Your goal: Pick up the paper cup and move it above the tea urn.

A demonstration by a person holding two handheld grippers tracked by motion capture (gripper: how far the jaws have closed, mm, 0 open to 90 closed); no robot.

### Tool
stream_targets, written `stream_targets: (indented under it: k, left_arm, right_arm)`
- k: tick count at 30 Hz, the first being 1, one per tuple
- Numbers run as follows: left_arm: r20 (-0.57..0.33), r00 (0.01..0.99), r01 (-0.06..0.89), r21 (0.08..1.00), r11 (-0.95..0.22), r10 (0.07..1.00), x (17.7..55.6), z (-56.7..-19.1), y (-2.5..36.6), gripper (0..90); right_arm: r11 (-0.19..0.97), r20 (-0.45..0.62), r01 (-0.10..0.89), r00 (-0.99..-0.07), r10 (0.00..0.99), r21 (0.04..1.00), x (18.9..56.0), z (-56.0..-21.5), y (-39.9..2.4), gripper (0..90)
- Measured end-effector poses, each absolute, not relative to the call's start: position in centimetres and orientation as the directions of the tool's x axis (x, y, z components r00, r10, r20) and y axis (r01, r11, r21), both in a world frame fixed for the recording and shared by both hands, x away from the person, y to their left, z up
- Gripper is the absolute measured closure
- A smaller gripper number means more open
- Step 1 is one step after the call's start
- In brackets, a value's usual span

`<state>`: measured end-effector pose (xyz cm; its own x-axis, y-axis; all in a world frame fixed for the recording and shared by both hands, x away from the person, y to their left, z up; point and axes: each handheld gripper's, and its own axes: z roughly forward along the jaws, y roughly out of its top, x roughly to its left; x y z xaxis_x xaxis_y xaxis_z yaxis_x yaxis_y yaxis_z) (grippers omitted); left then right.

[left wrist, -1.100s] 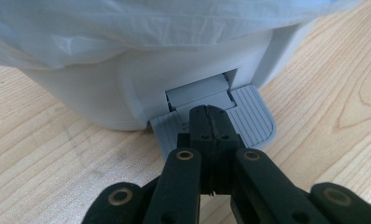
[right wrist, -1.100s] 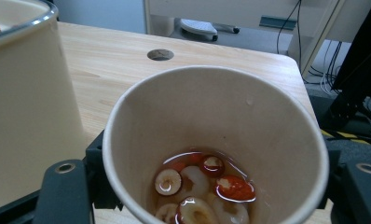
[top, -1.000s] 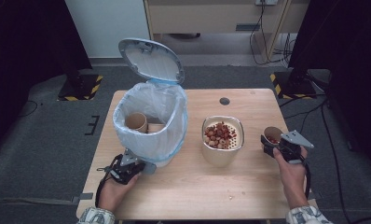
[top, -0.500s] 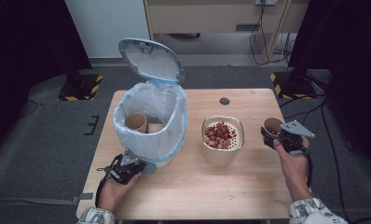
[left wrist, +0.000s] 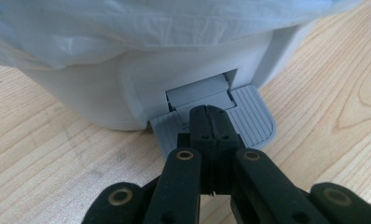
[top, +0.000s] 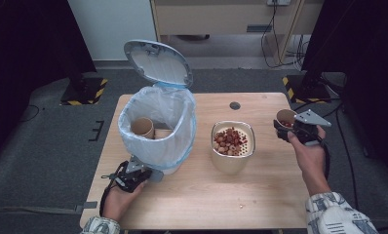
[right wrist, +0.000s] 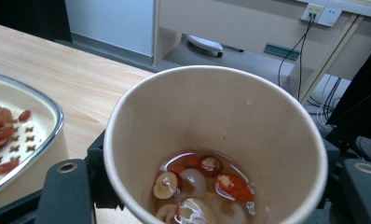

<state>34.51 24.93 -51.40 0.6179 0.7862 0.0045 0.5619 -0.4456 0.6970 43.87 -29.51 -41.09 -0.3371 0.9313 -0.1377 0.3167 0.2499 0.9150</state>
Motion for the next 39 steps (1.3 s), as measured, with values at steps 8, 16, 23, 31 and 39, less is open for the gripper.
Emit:
stream_targets:
  k: [8,16,23,31,39]
  left_arm:
    - [0.003,0.618,0.562,0.698,-0.444,0.786,34.5,-51.4,24.9,89.9]
    - [0.001,0.617,0.562,0.699,-0.442,0.787,34.5,-51.4,24.9,89.9]
    - [0.002,0.618,0.562,0.699,-0.443,0.787,34.5,-51.4,24.9,90.0]
    - [0.000,0.618,0.562,0.700,-0.441,0.786,34.5,-51.4,24.9,90.0]
    - [-0.002,0.619,0.562,0.700,-0.441,0.785,34.6,-51.4,24.9,89.9]
  right_arm:
    - [0.268,-0.155,0.291,-0.359,0.920,0.919,45.0,-39.8,-29.0,29.1]
    - [0.270,-0.157,0.275,-0.371,0.915,0.923,45.7,-38.9,-28.6,28.9]
    - [0.286,-0.171,0.266,-0.383,0.908,0.920,46.5,-38.7,-28.5,29.0]
    - [0.308,-0.190,0.250,-0.404,0.895,0.918,47.4,-38.8,-28.2,29.0]
    - [0.342,-0.228,0.204,-0.436,0.871,0.917,48.6,-39.0,-27.2,29.0]
